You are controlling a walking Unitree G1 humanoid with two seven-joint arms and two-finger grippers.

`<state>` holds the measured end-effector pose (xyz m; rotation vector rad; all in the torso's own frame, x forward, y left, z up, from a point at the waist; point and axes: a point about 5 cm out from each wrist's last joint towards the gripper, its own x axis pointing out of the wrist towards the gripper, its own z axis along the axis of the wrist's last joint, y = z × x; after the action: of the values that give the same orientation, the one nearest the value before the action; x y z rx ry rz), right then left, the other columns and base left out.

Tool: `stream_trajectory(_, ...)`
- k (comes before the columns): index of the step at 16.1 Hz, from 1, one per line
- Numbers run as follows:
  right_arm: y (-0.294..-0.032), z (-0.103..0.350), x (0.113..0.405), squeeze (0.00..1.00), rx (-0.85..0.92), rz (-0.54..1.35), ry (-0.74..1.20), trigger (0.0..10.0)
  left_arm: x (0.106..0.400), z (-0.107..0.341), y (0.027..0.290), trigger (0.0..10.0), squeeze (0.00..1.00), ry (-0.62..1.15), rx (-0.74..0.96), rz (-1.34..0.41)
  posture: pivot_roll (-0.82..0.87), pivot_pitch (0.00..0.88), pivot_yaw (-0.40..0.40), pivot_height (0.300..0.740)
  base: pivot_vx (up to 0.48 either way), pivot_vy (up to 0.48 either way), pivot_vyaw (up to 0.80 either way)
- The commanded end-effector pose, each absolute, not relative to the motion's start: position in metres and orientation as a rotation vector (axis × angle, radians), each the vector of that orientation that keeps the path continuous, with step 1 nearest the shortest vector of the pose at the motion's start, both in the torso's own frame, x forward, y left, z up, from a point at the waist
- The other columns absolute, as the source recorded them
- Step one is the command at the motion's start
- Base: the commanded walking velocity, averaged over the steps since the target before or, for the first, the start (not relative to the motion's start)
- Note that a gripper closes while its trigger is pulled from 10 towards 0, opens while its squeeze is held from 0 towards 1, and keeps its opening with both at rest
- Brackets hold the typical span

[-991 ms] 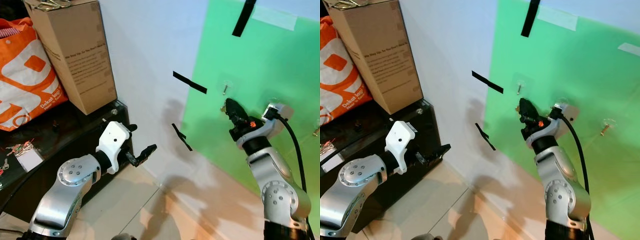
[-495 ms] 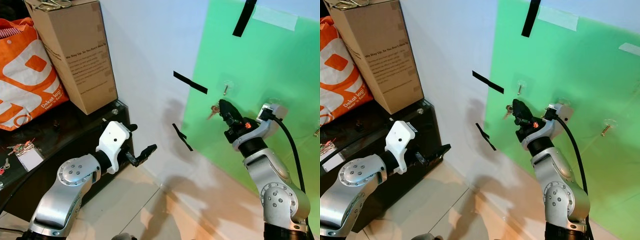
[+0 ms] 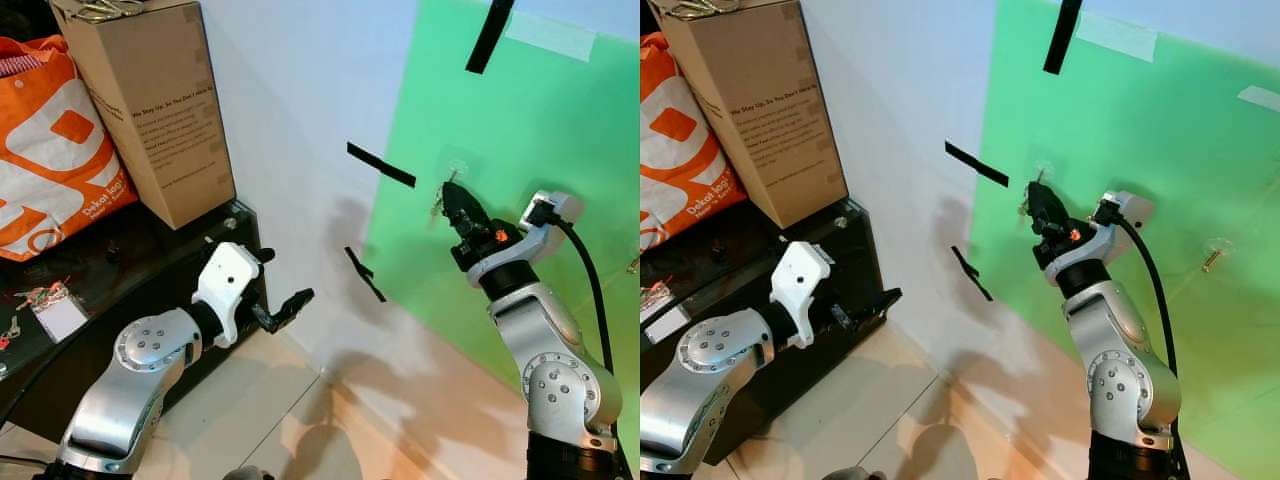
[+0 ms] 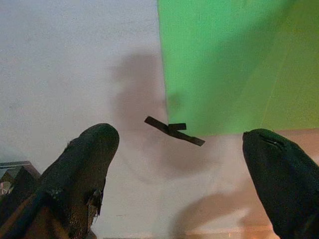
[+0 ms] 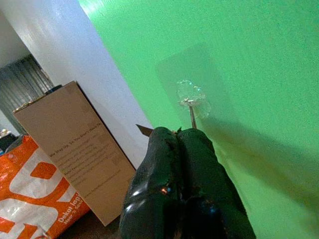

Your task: Hang keys on a hook

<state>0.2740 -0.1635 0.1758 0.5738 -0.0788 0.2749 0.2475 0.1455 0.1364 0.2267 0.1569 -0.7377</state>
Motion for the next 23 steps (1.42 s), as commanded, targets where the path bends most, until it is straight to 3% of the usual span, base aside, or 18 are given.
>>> stream_trajectory(1, -0.167, 0.186, 0.275, 0.0, 0.579, 0.263, -0.122, 10.0, 0.248, 0.141, 0.143, 10.0, 0.0, 0.144, 0.23, -0.748, -0.05, 0.0, -0.003, 0.74, 0.0, 0.0, 0.0)
stream_trajectory(12, -0.167, 0.171, 0.268, 0.0, 0.537, 0.27, -0.047, 10.0, 0.248, 0.14, 0.144, 10.0, 0.0, 0.152, 0.235, -0.752, -0.05, 0.0, 0.001, 0.74, 0.0, 0.0, 0.0)
stream_trajectory(23, -0.161, 0.187, 0.266, 0.0, 0.57, 0.337, -0.098, 10.0, 0.247, 0.14, 0.14, 10.0, 0.0, 0.144, 0.232, -0.77, -0.05, 0.0, -0.01, 0.74, 0.0, 0.0, 0.0)
